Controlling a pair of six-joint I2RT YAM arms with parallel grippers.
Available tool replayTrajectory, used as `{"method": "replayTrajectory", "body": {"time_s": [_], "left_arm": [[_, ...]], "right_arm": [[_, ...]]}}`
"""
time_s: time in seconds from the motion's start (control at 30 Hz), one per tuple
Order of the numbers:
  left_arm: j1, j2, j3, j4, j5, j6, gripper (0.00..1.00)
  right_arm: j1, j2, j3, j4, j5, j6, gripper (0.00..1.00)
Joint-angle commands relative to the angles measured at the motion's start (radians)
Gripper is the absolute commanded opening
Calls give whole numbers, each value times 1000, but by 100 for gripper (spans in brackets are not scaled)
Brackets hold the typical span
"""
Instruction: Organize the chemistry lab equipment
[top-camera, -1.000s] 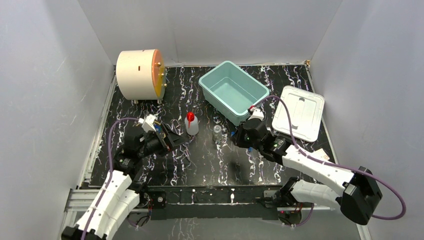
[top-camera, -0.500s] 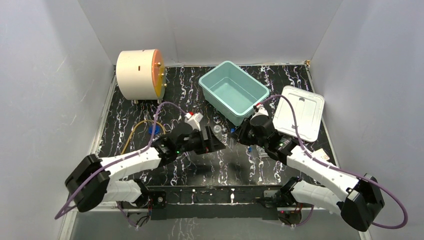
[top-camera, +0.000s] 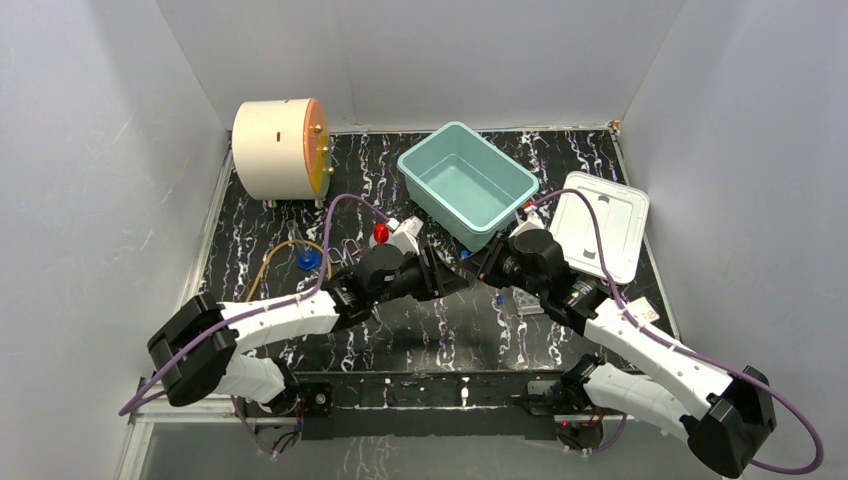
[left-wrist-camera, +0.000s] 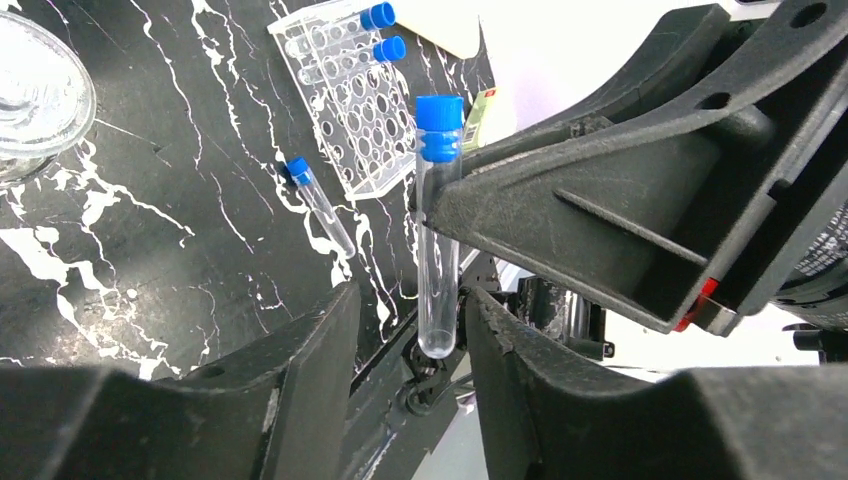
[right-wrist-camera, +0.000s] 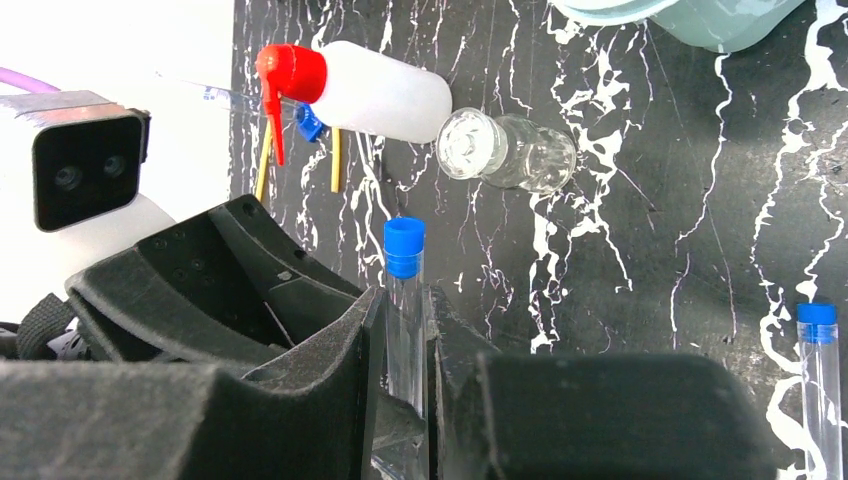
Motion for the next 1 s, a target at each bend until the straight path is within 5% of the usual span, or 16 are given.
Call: {"method": "replayTrajectory", "body": {"time_s": [0.0,0.33,0.57,0.97], "left_arm": [[-6,13,42,45,-20,6,39],[-6,20,53,40,30,45,0],[-6,-40,44,-78,68,237,0],[-3,-133,89,-309,103,607,0]], "right_arm": [[-8,-21,-1,61,-21,24,27],[-22,-11,-6,54,-44,16,30],[-86,-16,64,-72,-128,-99,67],[-213,145,179,-34,-652,-295,69]]}}
